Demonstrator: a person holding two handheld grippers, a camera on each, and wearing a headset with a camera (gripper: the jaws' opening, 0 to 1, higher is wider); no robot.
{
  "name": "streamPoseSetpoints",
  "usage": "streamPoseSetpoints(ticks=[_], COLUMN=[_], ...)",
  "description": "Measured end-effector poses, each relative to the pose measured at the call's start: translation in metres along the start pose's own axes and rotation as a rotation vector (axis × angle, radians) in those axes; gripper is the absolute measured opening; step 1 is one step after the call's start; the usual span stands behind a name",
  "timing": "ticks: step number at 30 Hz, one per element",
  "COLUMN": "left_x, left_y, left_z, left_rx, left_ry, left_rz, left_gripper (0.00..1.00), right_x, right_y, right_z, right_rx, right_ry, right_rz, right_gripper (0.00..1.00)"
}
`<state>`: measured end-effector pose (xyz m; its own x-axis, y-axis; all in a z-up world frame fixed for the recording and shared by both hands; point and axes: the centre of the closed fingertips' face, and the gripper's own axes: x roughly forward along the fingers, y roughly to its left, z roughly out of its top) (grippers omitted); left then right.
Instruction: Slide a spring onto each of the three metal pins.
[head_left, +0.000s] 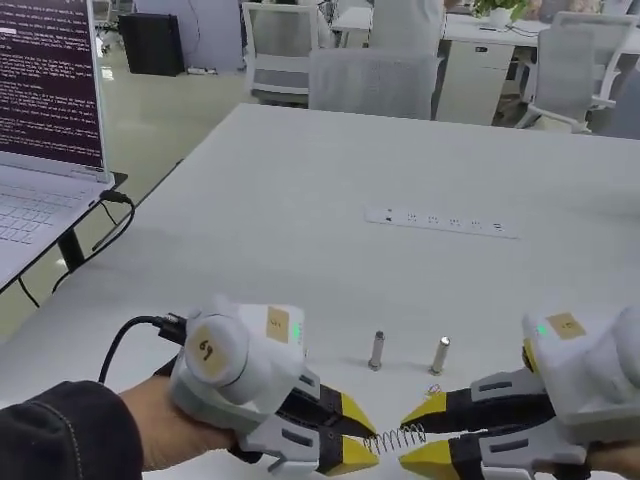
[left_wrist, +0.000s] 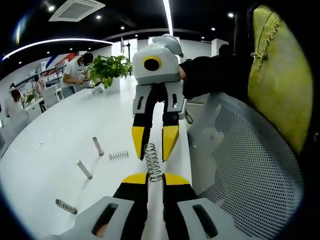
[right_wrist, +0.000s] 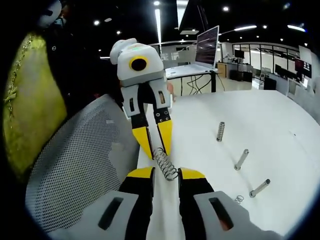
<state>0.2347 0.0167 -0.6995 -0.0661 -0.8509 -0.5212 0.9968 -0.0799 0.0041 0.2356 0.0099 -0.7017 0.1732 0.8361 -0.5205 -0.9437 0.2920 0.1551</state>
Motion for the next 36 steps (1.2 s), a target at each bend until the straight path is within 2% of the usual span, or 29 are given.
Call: streamPoseSetpoints(ticks=[4, 14, 25, 36], left_x=[0.000, 0.001, 0.005, 0.008], left_y=[0.000, 0.001, 0.003, 0.003], left_z=[-0.002, -0.005, -0.007, -0.006], left_rx=[0.002, 0.001, 0.002, -0.008], left_ry=[0.005, 0.012, 0.017, 0.011], left_rz=[-0.005, 0.003, 0.018, 0.019], left_gripper=[0.02, 0.02, 0.02, 0.01], right_x=[0.000, 0.000, 0.000, 0.001], right_y=[0.001, 0.006, 0.006, 0.007], right_z=[0.001, 0.005, 0.014, 0.019], right_rx=[-0.001, -0.013, -0.026, -0.060], right_ry=[-0.004, 0.010, 0.028, 0.081], right_rz=[0.006, 0.027, 0.021, 0.024], right_gripper=[0.11, 0.09, 0.08, 0.08])
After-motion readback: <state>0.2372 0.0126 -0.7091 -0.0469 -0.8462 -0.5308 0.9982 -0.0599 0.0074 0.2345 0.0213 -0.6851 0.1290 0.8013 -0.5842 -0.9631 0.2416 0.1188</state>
